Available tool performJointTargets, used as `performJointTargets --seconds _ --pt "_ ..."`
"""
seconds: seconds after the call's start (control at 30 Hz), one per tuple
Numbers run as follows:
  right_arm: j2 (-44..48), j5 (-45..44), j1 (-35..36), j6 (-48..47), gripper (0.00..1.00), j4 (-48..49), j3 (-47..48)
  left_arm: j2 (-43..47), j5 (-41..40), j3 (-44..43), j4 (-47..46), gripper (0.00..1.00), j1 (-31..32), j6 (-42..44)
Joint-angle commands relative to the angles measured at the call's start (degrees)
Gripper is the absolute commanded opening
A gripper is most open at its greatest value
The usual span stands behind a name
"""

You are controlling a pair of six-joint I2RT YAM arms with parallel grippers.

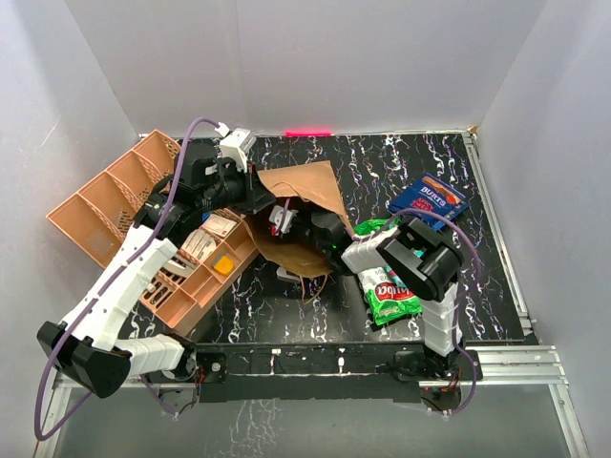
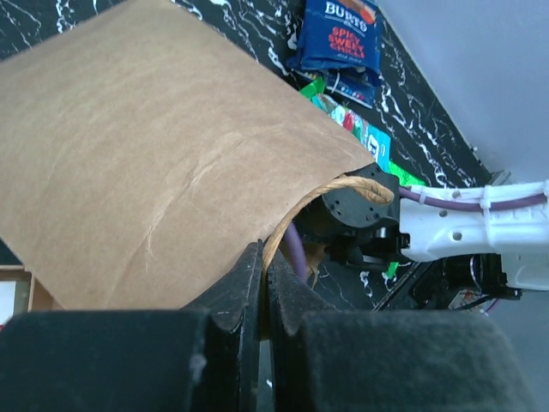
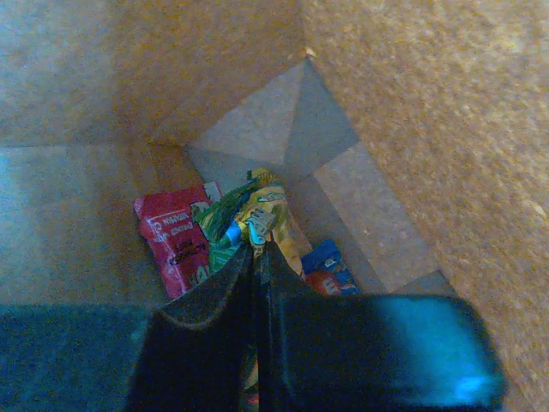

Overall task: Take the snacks out of the paper bag
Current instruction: Pick up the snack from the paper bag.

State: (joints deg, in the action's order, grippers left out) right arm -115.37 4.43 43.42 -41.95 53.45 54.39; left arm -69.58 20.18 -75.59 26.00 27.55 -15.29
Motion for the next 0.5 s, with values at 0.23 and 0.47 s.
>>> performJointTargets --seconds 0.23,0.47 --pt "12.43 4.51 4.17 4.75 0.07 1.81 -8.0 -0.07 2.28 -0.99 -3.8 0.0 0.05 -3.63" --pt "20.11 0.74 9.45 5.86 0.07 0.83 -12.25 0.09 1.65 0.34 -3.28 0.0 0.04 -4.9"
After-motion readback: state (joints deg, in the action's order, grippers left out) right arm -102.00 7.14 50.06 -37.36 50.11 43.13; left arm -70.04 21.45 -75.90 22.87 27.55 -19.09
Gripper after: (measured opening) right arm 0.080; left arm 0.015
